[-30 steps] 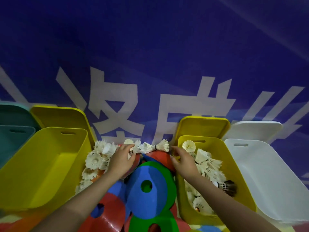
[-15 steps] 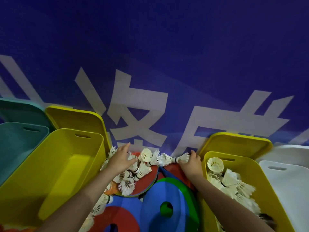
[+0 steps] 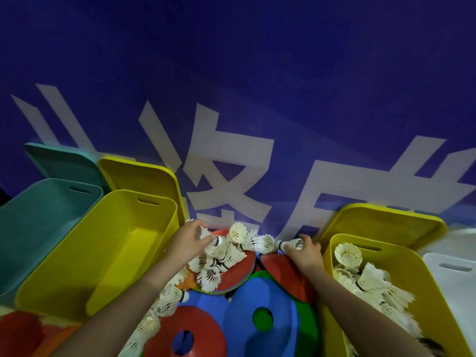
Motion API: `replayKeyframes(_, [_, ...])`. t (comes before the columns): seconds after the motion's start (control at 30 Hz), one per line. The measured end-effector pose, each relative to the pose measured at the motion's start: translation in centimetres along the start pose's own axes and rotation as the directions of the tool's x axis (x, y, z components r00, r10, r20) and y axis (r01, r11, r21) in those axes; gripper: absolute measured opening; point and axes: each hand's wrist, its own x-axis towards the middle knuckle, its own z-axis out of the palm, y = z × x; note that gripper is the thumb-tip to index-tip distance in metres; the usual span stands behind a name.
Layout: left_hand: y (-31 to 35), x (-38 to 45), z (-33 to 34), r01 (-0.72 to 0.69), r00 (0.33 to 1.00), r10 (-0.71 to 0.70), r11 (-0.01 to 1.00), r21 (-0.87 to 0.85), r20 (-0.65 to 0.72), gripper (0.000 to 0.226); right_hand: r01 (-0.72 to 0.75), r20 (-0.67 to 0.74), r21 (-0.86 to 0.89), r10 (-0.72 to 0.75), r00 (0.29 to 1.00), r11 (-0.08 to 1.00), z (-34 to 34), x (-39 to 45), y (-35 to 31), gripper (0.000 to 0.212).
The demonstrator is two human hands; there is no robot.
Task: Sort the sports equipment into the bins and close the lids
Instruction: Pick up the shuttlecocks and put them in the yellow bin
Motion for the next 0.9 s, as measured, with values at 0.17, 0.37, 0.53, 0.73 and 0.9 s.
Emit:
replayKeyframes(0.17, [3.6, -3.5, -1.6, -0.048, 0.996, 0.038, 0.990, -0.132, -0.077, 0.029, 0.200, -0.047, 0.080, -0.197, 0.979, 0.976, -2.6, -2.7, -0.5, 0.056])
replayKeyframes(0.37, [10.6, -7.5, 0.6, -0.162, 0.985, 0.171, 0.961, -0.224, 0.022, 0.021, 0.410, -0.203, 0.199, -0.372, 0.906, 0.890, -7.8, -7.6, 1.8, 0.056])
replayKeyframes(0.53, [15.9, -10.1, 5.6, -0.173, 0.968, 0.220, 0.933, -0.315, 0.121, 0.016, 0.409, -0.323, 0.150, -0.346, 0.881, 0.900, -13.0, -10.6, 7.9, 0.046])
replayKeyframes(0.73, [20.7, -12.6, 11.7, -0.223, 0.935, 0.292, 0.926, -0.305, 0.201, 0.018, 0.245, -0.392, 0.120, -0.181, 0.902, 0.962, -18.8, -12.1, 17.0, 0.042])
replayKeyframes(0.9, [23.4, -14.0, 16.2, -0.279, 0.919, 0.335, 0.925, -0.258, 0.208, 0.022, 0.234, -0.377, 0.069, -0.192, 0.906, 0.970, -20.2, -12.7, 21.6, 0.042])
